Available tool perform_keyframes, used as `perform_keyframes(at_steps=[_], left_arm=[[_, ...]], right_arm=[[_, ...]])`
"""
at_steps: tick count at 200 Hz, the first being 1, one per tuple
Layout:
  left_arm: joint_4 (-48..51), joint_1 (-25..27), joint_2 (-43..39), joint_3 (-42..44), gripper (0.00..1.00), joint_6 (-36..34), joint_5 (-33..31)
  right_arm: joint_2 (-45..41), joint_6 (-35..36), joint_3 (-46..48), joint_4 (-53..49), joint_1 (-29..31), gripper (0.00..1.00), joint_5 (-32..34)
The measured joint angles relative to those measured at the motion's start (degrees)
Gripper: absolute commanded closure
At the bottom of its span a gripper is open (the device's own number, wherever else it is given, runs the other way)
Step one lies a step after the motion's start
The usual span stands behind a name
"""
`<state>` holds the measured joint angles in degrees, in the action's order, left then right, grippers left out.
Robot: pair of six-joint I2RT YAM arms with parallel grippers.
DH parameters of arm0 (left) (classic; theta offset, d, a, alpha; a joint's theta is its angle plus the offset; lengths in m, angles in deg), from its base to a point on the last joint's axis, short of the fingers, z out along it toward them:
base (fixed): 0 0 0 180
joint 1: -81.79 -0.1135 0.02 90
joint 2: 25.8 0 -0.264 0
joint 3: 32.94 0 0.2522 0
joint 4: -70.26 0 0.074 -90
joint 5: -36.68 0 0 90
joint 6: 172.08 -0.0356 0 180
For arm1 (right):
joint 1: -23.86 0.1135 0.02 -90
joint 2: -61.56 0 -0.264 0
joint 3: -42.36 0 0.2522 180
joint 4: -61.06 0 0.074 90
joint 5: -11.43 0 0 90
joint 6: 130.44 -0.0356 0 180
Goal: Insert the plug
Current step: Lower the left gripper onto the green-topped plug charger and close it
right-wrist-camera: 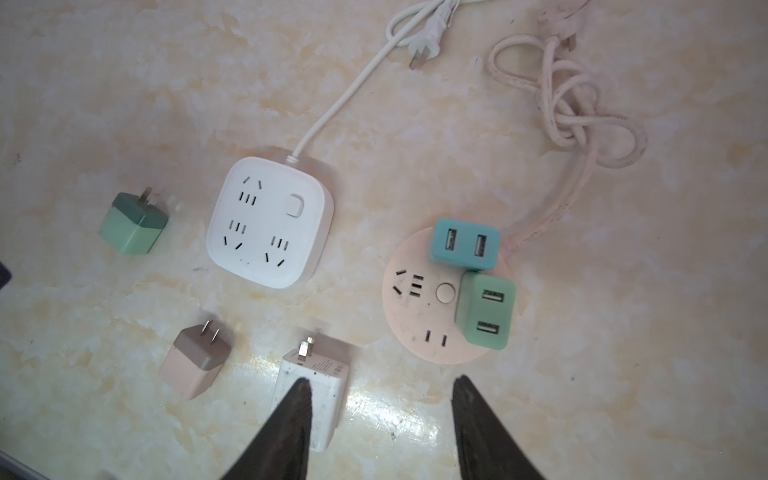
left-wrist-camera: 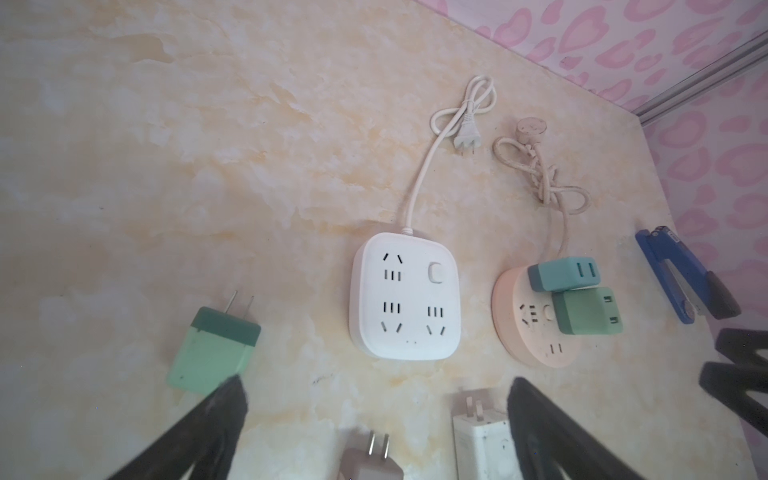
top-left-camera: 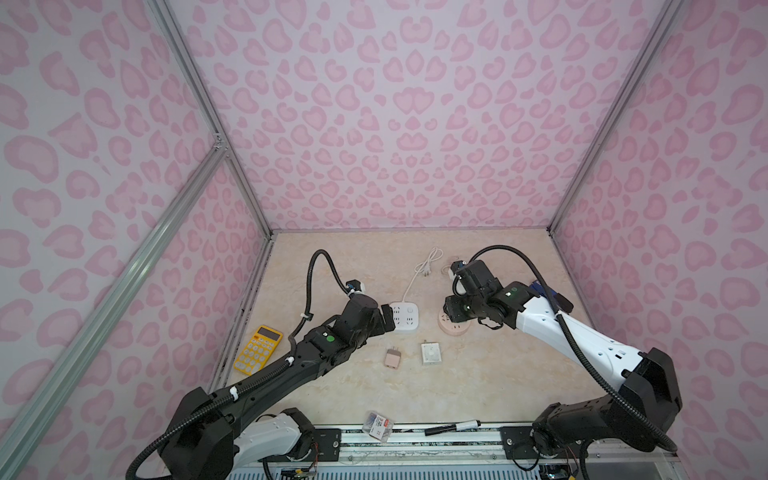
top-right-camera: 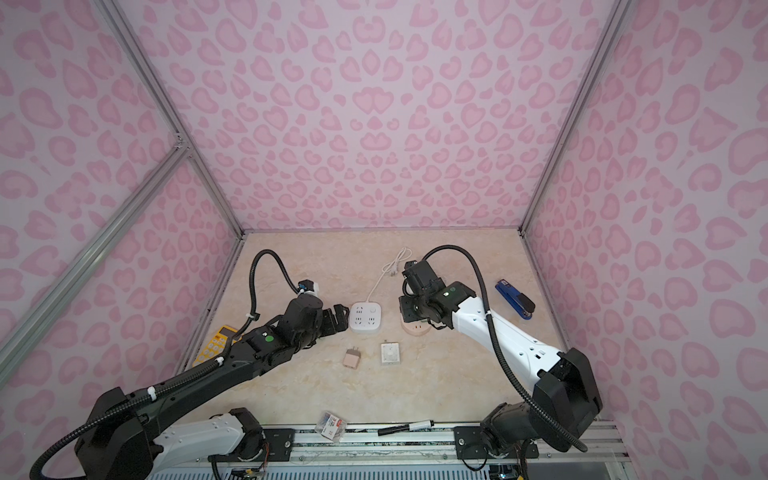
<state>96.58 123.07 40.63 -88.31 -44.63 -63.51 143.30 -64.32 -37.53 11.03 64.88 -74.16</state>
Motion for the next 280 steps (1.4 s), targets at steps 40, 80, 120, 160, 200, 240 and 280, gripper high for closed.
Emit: perform_keyframes(at_steps=[40,80,120,160,200,240,280], left_arm=[[3.7,-2.4,-4.2,0.0,0.0,-1.6,-0.4],[6.8,-8.6,-3.3,-0.4,0.12,-4.0,0.7],[12.9,-11.5,6.8,-7.6,0.21,-6.4,1.1],[18.3,-12.0,17.3,-14.8,0.19,-8.7,2.8],[22.2,-12.3,23.2,-17.9,0.2,-10.1,3.8],[23.6,-12.4,26.3,-18.7,0.23,-10.5,4.2],[23.5,-12.4,29.0,-18.7,0.28,-10.5,4.3]], right_arm=[[3.7,-2.4,-2.8,0.4,7.2,0.44,1.9],[6.7,-2.9,-3.9,0.8,8.6,0.46,2.2],[7.5,-2.8,-4.1,1.2,8.4,0.47,1.5],[7.7,-2.8,-3.7,1.5,7.7,0.48,1.5],[7.3,-2.8,-2.4,2.0,7.2,0.48,0.9],[6.9,-2.8,-1.7,2.4,6.6,0.5,0.1],[6.7,-2.8,-1.6,2.4,6.2,0.51,0.0]])
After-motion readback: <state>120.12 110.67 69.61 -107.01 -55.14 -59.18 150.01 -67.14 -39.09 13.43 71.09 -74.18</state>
